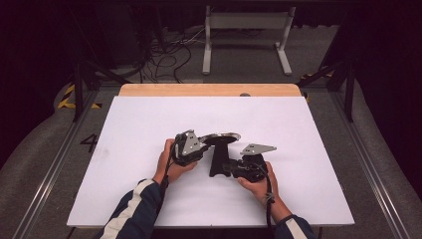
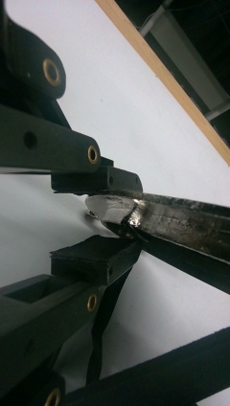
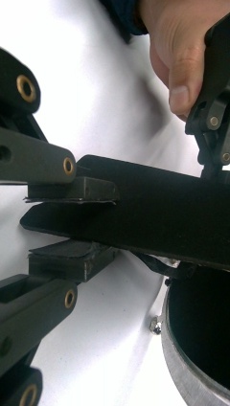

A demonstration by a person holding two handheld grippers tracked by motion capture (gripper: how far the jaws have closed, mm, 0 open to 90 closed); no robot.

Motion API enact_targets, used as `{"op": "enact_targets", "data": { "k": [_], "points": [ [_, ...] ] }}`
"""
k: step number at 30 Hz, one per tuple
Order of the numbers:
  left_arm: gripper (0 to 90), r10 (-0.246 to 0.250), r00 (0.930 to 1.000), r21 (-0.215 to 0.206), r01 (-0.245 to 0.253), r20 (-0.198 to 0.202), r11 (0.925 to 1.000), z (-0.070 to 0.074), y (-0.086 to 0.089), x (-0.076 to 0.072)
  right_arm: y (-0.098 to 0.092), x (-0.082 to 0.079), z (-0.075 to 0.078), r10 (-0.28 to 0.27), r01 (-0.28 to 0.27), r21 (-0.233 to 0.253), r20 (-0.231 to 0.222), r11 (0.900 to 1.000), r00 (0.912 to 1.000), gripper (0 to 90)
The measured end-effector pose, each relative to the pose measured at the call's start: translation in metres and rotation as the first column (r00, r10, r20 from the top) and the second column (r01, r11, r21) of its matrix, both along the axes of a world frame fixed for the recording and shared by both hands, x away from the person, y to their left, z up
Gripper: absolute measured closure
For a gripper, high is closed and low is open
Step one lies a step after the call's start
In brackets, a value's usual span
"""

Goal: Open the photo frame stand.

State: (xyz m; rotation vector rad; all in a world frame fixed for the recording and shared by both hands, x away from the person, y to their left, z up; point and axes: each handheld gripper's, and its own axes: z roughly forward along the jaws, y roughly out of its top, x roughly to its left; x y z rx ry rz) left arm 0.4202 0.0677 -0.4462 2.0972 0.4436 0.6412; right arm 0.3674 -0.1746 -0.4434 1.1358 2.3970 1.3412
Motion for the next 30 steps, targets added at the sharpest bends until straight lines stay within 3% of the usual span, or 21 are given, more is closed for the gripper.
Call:
{"op": "enact_targets", "data": {
  "k": [13,17,21,24,30],
  "points": [
    [68.1,0.000,0.9992,-0.034,-0.002,-0.040,0.9994,0.000,0.004,0.001,0.000,-0.002,-0.002,-0.008,0.008,0.001,0.005,1.000,1.0000,73.1],
    [63.1,0.000,0.9983,-0.066,-0.003,-0.059,0.9978,0.002,0.010,0.001,-0.002,-0.003,-0.001,-0.012,0.012,0.008,0.006,1.000,0.9999,70.1],
    [57.9,-0.012,0.9975,-0.048,0.008,-0.069,0.9988,0.005,0.015,-0.002,-0.005,-0.006,0.002,-0.016,0.016,0.010,0.015,1.000,0.9998,68.0],
    [55.7,-0.019,0.9978,-0.059,0.015,-0.064,0.9982,0.009,0.018,-0.006,-0.005,-0.008,0.003,-0.019,0.019,0.005,0.025,1.000,0.9995,67.4],
    [60.4,-0.047,0.9976,-0.051,0.045,-0.051,0.9977,0.014,0.019,-0.009,-0.006,-0.019,0.011,-0.071,0.073,-0.011,0.111,0.997,0.9913,85.2]
  ]
}}
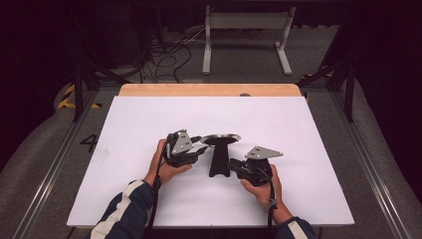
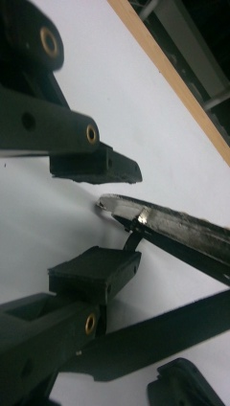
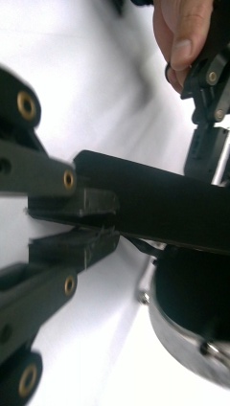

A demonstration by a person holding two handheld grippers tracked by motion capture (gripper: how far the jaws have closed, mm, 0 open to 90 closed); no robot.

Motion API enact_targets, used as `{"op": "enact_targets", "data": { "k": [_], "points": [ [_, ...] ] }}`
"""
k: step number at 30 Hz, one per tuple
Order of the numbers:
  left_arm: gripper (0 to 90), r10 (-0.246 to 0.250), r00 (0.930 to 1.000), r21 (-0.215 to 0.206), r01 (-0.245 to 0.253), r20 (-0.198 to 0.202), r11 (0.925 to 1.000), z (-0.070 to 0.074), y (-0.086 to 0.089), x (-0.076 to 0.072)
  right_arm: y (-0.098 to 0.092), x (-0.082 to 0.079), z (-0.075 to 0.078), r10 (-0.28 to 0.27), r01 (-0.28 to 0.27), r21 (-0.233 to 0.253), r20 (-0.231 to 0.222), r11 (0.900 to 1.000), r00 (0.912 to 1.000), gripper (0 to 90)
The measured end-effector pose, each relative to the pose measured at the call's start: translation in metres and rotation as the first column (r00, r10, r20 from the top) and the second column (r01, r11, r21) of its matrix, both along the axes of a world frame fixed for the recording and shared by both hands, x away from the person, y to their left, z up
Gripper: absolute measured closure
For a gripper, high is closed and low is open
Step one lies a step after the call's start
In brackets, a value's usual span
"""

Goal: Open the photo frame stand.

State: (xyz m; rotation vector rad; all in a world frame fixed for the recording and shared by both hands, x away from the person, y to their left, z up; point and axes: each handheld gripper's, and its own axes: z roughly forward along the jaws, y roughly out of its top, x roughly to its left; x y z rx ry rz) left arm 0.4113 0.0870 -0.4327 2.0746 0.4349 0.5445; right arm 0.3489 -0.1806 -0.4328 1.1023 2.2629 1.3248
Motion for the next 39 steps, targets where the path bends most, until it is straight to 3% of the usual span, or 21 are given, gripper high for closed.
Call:
{"op": "enact_targets", "data": {
  "k": [2,11,19,24,30,34,37,39],
  "points": [
    [62.6,-0.008,1.0000,-0.004,0.008,-0.005,1.0000,0.000,-0.001,0.000,0.001,-0.004,0.003,-0.007,0.007,-0.008,0.028,1.000,0.9996,90.0],
    [65.4,-0.001,0.9987,0.024,0.002,-0.051,0.9997,-0.009,-0.007,0.012,0.019,-0.015,0.009,-0.014,0.012,0.015,0.128,1.000,0.9917,90.0],
    [64.4,0.007,0.9960,0.006,-0.007,-0.089,1.0000,-0.015,-0.013,0.018,0.061,-0.016,-0.008,0.002,0.004,-0.043,0.132,0.999,0.9912,90.0],
    [71.8,0.017,0.9965,0.003,-0.016,-0.082,0.9999,-0.014,-0.011,0.019,0.078,-0.016,-0.019,-0.040,0.055,-0.092,0.156,0.994,0.9869,90.0],
    [73.4,0.023,0.9977,0.026,-0.021,-0.064,0.9994,-0.013,-0.012,0.016,0.088,-0.021,-0.025,-0.066,0.092,-0.141,0.175,0.986,0.9823,90.0],
    [74.4,0.024,0.9975,0.026,-0.022,-0.066,0.9994,-0.013,-0.011,0.014,0.086,-0.022,-0.025,-0.077,0.102,-0.146,0.166,0.984,0.9830,90.0],
    [75.9,0.026,0.9987,0.042,-0.024,-0.043,0.9988,-0.014,-0.010,0.011,0.083,-0.022,-0.024,-0.083,0.106,-0.147,0.158,0.983,0.9839,90.0],
    [76.5,0.034,0.9982,0.030,-0.032,-0.049,0.9990,-0.014,-0.009,0.008,0.082,-0.023,-0.024,-0.086,0.108,-0.142,0.149,0.984,0.9850,90.0]
  ]
}}
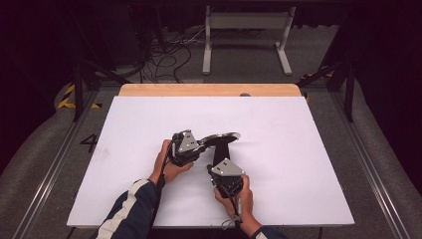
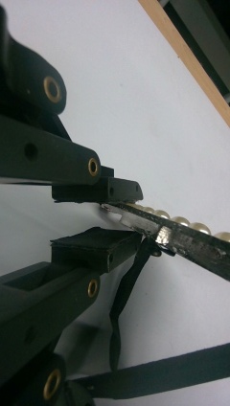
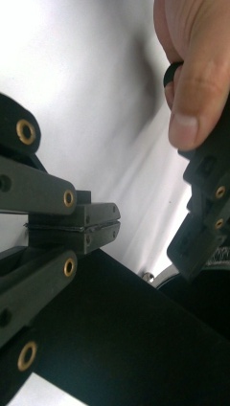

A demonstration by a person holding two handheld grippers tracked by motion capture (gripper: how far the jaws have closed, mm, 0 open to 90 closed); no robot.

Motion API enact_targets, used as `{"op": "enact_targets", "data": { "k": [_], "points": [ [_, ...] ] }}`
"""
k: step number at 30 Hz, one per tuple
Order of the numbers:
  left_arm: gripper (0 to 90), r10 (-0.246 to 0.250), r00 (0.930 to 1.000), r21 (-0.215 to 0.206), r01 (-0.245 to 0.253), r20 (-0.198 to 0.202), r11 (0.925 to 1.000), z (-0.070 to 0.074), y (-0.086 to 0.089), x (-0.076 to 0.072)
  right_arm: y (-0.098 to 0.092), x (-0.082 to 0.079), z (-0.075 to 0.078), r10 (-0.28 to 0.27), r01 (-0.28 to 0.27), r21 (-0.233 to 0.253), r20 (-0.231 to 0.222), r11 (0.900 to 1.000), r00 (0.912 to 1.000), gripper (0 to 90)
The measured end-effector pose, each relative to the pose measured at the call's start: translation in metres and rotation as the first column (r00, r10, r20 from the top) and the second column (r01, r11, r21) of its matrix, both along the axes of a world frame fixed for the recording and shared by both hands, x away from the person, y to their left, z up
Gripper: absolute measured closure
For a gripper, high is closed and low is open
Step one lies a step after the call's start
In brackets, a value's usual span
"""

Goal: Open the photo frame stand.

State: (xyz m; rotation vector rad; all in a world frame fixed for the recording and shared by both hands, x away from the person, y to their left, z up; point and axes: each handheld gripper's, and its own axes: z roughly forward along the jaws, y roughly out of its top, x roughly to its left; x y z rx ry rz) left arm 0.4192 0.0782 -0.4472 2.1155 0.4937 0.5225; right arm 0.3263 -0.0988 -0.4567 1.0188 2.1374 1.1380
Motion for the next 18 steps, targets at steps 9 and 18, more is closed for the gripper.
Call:
{"op": "enact_targets", "data": {
  "k": [9,18],
  "points": [
    [86.6,0.040,0.9991,-0.098,-0.041,-0.017,0.9944,-0.001,0.017,-0.008,-0.010,-0.001,0.000,-0.008,0.009,0.015,-0.019,1.000,0.9998,90.0],
    [68.3,-0.007,1.0000,-0.052,0.007,0.001,0.9986,0.000,0.005,-0.006,-0.007,0.001,0.000,0.009,-0.008,0.032,-0.020,0.999,0.9998,90.0]
  ]
}}
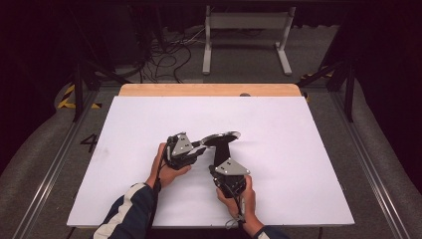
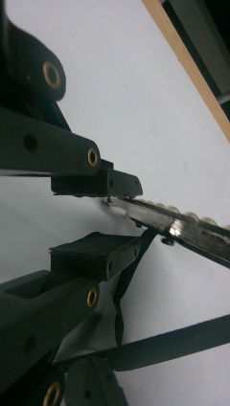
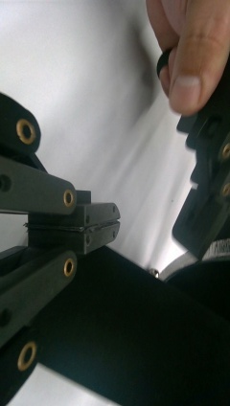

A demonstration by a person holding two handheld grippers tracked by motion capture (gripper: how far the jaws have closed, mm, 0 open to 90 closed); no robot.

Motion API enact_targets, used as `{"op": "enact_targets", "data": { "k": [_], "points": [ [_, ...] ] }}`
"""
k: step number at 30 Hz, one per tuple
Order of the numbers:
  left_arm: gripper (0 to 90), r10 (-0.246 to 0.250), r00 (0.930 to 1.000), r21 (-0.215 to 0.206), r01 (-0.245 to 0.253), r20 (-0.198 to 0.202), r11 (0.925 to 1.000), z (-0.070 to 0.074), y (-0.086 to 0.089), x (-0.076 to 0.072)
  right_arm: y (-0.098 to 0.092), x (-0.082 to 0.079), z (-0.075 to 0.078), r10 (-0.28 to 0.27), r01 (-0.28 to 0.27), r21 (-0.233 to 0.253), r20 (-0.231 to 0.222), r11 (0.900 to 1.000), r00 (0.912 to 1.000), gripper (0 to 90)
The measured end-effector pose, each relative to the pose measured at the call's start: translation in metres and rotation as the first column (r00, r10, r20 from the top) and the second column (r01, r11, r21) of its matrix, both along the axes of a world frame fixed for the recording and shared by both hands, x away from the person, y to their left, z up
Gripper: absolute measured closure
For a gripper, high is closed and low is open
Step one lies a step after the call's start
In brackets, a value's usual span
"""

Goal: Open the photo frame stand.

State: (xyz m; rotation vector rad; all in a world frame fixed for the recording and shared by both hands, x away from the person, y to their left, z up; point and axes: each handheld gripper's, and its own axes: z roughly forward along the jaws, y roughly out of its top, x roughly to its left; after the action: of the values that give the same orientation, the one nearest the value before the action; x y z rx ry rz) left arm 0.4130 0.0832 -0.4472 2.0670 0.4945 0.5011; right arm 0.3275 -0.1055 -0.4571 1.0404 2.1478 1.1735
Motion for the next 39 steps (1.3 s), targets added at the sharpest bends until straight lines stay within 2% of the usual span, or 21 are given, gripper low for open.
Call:
{"op": "enact_targets", "data": {
  "k": [3,4,6,9,11,13,18,20,22,25,27,32,36,39],
  "points": [
    [62.3,0.000,1.0000,0.031,0.000,-0.007,0.9995,-0.001,-0.009,0.006,0.005,0.001,-0.002,0.005,-0.005,-0.009,0.001,1.000,1.0000,90.0],
    [60.9,0.003,0.9997,0.040,-0.002,-0.025,0.9992,-0.002,-0.012,0.008,0.007,0.001,-0.002,0.004,-0.004,-0.016,-0.002,1.000,1.0000,90.0],
    [59.8,0.012,0.9992,0.062,-0.010,-0.037,0.9980,-0.005,-0.017,0.011,0.008,0.001,-0.004,-0.004,0.004,-0.023,-0.007,1.000,1.0000,90.0],
    [64.6,0.023,0.9984,0.024,-0.022,-0.051,0.9995,-0.006,-0.019,0.014,0.010,0.000,-0.004,-0.012,0.012,-0.030,-0.009,0.999,0.9999,90.0],
    [70.6,0.030,0.9983,0.016,-0.030,-0.050,0.9994,-0.006,-0.017,0.014,0.010,0.000,-0.004,-0.017,0.017,-0.038,-0.007,0.999,0.9998,90.0],
    [71.5,0.022,0.9981,0.010,-0.022,-0.057,0.9997,-0.006,-0.015,0.015,0.010,-0.001,-0.004,-0.022,0.022,-0.042,-0.007,0.999,0.9997,90.0],
    [75.2,0.008,0.9992,0.033,-0.007,-0.040,0.9994,-0.005,-0.014,0.012,0.008,-0.001,-0.003,-0.039,0.038,-0.052,-0.015,0.998,0.9991,90.0],
    [77.2,0.004,0.9994,0.040,-0.003,-0.034,0.9992,-0.005,-0.013,0.010,0.004,0.002,-0.004,-0.052,0.050,-0.046,-0.042,0.998,0.9977,90.0],
    [78.0,0.004,0.9995,0.044,-0.003,-0.030,0.9990,-0.005,-0.012,0.008,-0.002,0.006,-0.004,-0.052,0.051,-0.007,-0.079,0.999,0.9955,90.0],
    [79.0,0.006,1.0000,0.076,-0.006,0.002,0.9971,-0.004,-0.011,0.003,-0.006,0.007,-0.004,-0.062,0.061,-0.015,-0.075,0.998,0.9952,90.0],
    [78.8,0.002,1.0000,0.087,-0.003,0.008,0.9962,-0.004,-0.011,0.001,-0.010,0.009,-0.004,-0.061,0.060,-0.022,-0.080,0.998,0.9949,90.0],
    [78.4,-0.006,0.9999,0.096,0.004,0.013,0.9953,-0.004,-0.010,-0.003,-0.015,0.011,-0.003,-0.031,0.027,-0.040,-0.094,0.999,0.9951,90.0],
    [77.6,-0.017,0.9998,0.097,0.016,0.008,0.9951,-0.004,-0.009,-0.004,-0.023,0.014,-0.003,-0.029,0.027,-0.021,-0.116,0.999,0.9928,90.0],
    [77.5,-0.019,0.9998,0.080,0.018,0.002,0.9966,-0.004,-0.009,-0.002,-0.028,0.017,-0.003,-0.024,0.024,-0.007,-0.133,1.000,0.9908,90.0]
  ]
}}
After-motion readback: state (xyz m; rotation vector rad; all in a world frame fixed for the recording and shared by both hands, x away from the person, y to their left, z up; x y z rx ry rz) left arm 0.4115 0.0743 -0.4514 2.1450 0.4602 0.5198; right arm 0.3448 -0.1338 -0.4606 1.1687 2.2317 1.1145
